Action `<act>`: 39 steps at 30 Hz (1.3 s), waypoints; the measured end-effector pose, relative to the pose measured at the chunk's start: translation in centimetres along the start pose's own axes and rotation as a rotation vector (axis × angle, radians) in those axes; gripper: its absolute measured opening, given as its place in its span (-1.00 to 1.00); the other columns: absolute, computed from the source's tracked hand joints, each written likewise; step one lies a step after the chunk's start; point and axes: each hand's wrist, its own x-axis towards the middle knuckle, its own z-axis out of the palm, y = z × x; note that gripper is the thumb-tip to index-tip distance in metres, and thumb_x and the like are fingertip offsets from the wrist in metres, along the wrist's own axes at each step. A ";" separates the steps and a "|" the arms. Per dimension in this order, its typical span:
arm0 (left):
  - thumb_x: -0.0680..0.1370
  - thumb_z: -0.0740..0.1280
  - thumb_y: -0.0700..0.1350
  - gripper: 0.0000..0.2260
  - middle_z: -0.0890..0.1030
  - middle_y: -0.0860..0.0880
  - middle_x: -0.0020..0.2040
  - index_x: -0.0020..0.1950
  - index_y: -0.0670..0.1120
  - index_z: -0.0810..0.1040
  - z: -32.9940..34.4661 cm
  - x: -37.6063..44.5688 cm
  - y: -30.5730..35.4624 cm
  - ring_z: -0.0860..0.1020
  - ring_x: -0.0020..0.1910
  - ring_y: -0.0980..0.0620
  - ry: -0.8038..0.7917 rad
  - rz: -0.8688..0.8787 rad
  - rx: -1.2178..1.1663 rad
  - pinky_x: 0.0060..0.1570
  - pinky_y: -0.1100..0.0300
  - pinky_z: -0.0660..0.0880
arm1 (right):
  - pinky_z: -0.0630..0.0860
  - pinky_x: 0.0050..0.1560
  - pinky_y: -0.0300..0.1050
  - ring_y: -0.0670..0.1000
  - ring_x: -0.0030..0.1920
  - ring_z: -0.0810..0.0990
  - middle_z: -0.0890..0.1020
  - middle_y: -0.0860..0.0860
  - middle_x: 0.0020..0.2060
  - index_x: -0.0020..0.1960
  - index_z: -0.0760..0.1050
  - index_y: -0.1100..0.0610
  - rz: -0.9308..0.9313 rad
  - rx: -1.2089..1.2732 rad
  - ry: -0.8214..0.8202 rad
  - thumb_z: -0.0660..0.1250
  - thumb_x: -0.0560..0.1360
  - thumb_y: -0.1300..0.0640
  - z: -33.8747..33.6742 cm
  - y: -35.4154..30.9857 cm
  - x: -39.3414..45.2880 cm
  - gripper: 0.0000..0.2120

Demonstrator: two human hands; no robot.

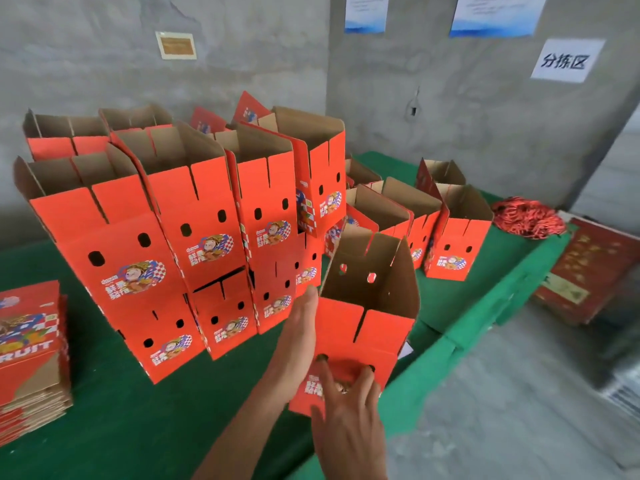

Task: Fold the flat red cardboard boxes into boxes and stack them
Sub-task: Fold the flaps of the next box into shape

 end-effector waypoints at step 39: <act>0.43 0.27 0.20 -0.54 0.65 -0.09 0.12 0.29 0.07 0.43 28.7 23.8 -2.5 0.66 0.06 -0.04 -0.415 -0.063 0.133 0.14 -0.10 0.61 | 0.58 0.20 0.34 0.52 0.39 0.37 0.29 0.42 0.48 0.42 0.51 -0.06 0.400 -0.086 0.183 0.54 0.43 0.04 4.7 30.4 21.5 -0.42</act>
